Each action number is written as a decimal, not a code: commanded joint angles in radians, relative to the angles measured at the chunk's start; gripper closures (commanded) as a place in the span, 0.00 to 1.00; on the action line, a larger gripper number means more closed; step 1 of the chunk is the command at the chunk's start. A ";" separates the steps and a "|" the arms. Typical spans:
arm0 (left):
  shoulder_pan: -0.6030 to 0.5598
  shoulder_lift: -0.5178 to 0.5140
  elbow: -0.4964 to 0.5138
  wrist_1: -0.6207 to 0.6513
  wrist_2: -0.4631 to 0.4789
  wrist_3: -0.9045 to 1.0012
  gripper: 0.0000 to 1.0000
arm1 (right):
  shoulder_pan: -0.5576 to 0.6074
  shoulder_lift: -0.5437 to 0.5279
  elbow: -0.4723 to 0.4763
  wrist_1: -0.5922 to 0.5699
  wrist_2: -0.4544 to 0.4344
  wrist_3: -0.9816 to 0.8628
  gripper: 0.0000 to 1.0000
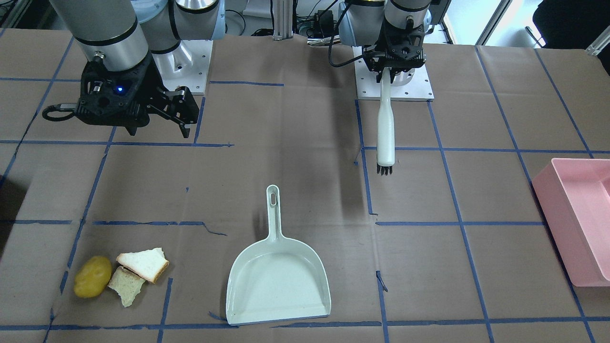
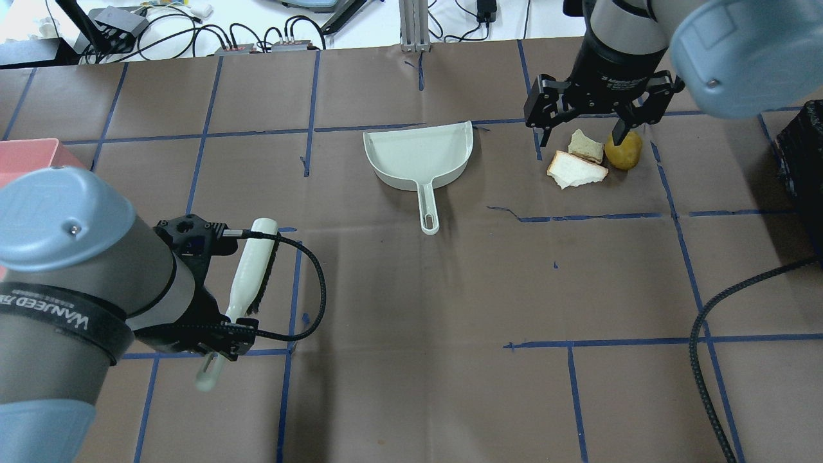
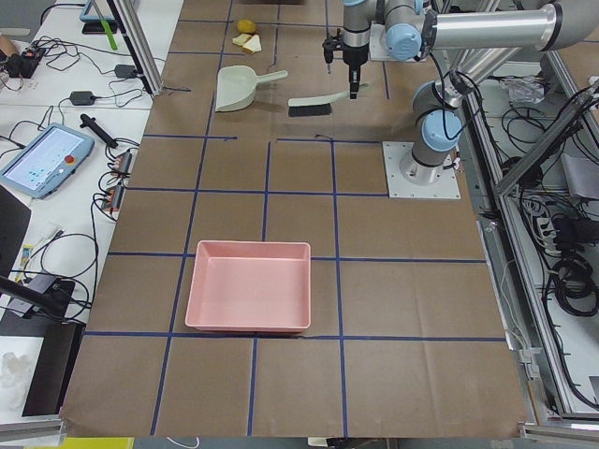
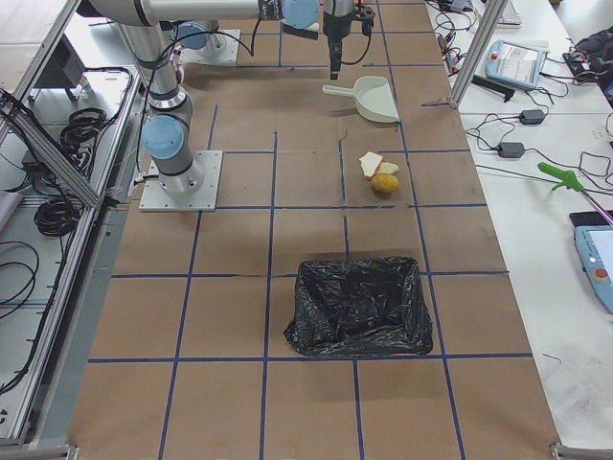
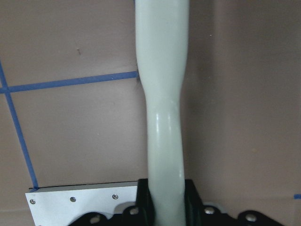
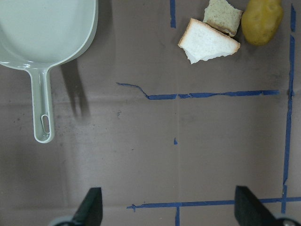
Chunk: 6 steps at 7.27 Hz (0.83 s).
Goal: Sweep and dump trash in nearest bin
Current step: 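Lift the brush with the left gripper while the right gripper reaches the dustpan handle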
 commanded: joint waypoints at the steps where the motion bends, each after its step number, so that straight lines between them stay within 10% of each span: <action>1: 0.018 -0.026 0.036 -0.001 -0.002 0.006 0.92 | 0.048 0.024 -0.001 -0.032 0.002 0.043 0.00; 6: 0.012 -0.010 0.038 0.015 -0.031 0.010 0.97 | 0.280 0.192 -0.013 -0.205 0.000 0.279 0.00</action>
